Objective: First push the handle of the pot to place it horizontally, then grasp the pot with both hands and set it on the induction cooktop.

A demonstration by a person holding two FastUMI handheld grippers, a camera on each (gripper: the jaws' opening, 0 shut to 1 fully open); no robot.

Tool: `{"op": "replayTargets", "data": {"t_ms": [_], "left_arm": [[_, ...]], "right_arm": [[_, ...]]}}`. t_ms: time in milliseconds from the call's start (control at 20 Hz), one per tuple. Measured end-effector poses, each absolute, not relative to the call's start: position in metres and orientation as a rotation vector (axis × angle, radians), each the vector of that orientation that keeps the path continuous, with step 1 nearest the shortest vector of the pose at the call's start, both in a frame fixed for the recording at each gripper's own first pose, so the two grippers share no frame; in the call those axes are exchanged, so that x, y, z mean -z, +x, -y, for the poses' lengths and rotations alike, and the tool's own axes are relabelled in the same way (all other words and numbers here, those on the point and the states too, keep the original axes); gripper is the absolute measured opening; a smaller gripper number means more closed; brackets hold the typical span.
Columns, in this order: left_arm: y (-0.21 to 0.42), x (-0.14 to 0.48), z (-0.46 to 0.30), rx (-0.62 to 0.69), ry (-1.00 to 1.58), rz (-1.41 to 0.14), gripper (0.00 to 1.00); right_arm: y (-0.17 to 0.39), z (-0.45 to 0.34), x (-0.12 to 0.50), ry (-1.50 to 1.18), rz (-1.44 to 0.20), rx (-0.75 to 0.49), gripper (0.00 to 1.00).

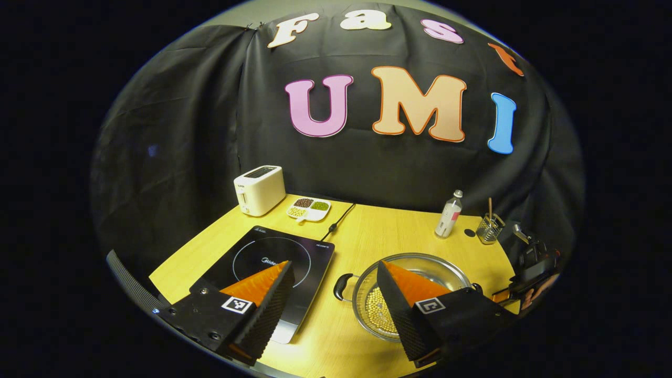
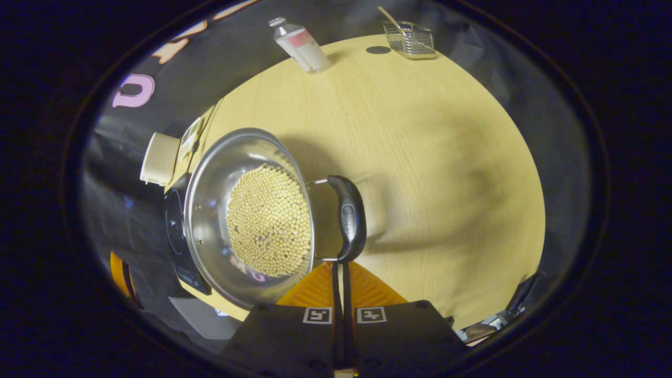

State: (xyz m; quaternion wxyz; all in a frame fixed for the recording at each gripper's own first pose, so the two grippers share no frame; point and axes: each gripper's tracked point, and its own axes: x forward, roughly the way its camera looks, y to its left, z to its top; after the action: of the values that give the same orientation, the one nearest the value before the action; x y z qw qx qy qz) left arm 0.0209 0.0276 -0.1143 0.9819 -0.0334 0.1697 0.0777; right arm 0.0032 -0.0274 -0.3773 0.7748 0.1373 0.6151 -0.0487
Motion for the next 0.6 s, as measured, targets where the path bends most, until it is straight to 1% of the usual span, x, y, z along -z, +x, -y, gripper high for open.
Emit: {"op": "replayTargets", "data": {"t_ms": [250,600], "left_arm": [[0.017,0.123,-0.022,-0.144,-0.047,-0.365,0.97],[0.015,0.129,-0.019,-0.145,-0.05,-0.38,0.97]], "right_arm": [[0.019,0.028,0.377,0.284,-1.32,0.106,0.03],[0.019,0.03,0.37,0.311,-1.307,0.095,0.03]]}}
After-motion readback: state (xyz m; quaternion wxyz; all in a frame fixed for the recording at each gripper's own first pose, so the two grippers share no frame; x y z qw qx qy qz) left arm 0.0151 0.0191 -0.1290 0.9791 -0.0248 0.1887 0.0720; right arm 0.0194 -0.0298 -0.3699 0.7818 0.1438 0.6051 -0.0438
